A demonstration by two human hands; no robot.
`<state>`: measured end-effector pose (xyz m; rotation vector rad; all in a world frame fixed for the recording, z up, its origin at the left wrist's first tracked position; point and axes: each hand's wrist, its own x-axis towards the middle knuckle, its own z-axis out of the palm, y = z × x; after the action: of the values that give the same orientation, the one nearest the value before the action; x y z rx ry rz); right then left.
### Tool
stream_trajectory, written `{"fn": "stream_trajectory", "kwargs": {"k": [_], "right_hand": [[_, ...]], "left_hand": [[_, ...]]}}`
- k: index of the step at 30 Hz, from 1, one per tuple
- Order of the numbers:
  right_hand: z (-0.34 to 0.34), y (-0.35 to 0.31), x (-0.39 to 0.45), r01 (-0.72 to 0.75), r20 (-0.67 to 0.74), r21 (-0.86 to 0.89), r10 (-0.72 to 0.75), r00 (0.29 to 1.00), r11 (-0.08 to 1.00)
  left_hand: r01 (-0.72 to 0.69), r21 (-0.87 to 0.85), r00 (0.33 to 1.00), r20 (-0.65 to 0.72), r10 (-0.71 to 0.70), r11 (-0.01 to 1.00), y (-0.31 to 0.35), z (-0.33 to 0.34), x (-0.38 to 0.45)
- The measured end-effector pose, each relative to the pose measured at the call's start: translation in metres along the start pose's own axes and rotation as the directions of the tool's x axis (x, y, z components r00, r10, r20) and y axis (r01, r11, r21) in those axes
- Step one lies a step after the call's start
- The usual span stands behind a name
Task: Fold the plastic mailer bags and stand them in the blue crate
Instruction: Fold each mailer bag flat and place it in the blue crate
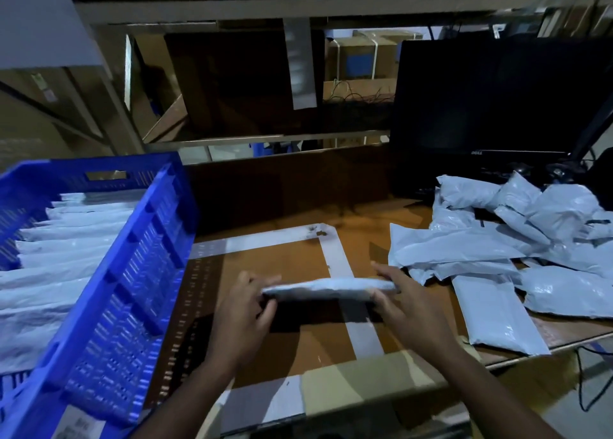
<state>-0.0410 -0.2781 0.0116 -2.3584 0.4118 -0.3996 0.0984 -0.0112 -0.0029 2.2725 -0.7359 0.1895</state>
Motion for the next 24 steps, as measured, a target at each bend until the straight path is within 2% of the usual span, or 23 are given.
{"fn": "stream_trajectory", "kwargs": {"k": [2, 4, 6, 8, 10, 11, 13, 14, 16, 19, 24], "right_hand": [[-0.006, -0.009, 0.013, -0.049, -0.086, 0.012, 0.05, 0.995, 0.999], [-0.004, -0.012, 0.026, -0.076, -0.132, -0.005, 0.075, 0.988, 0.997], [0.005, -0.009, 0.035, -0.107, -0.105, -0.077, 0.099, 0.989, 0.991], [0.019, -0.003, 0.037, -0.101, -0.054, -0.28, 0.09, 0.995, 0.955], [0.031, 0.002, 0.036, -0.02, -0.043, -0.478, -0.001, 0.999, 0.878], [0.036, 0.003, 0.035, 0.032, -0.055, -0.537, -0.073, 0.996, 0.843], [0.044, 0.003, 0.035, 0.122, -0.107, -0.576, -0.223, 0.969, 0.808], [0.051, 0.002, 0.036, 0.178, -0.108, -0.58, -0.291, 0.951, 0.795], [0.066, 0.002, 0.038, 0.298, -0.009, -0.569, -0.368, 0.93, 0.766], [0.088, 0.013, 0.026, 0.358, 0.136, -0.546, -0.342, 0.93, 0.757], [0.093, 0.021, 0.007, 0.314, 0.194, -0.587, -0.247, 0.949, 0.746]], "left_hand": [[0.096, -0.159, 0.993, -0.051, -0.105, 0.983, 0.002, -0.007, 0.011], [0.167, -0.195, 0.985, -0.014, -0.173, 0.966, 0.002, -0.007, 0.018], [0.238, -0.106, 0.971, 0.065, -0.232, 0.966, 0.001, -0.002, 0.018], [0.239, 0.101, 0.961, 0.118, -0.25, 0.966, -0.003, 0.004, 0.013], [0.191, 0.31, 0.968, 0.096, -0.231, 0.931, -0.008, 0.009, 0.008], [0.167, 0.36, 0.977, 0.065, -0.203, 0.918, -0.009, 0.012, 0.006], [0.107, 0.345, 0.992, 0.03, -0.125, 0.932, -0.004, 0.017, 0.005], [0.056, 0.322, 0.994, 0.066, -0.082, 0.945, 0.001, 0.021, 0.006], [-0.093, 0.278, 0.969, 0.248, 0.022, 0.956, 0.011, 0.034, 0.008], [-0.273, 0.285, 0.875, 0.471, 0.113, 0.919, 0.013, 0.056, 0.005], [-0.324, 0.322, 0.859, 0.493, 0.134, 0.889, 0.003, 0.061, -0.005]]}}
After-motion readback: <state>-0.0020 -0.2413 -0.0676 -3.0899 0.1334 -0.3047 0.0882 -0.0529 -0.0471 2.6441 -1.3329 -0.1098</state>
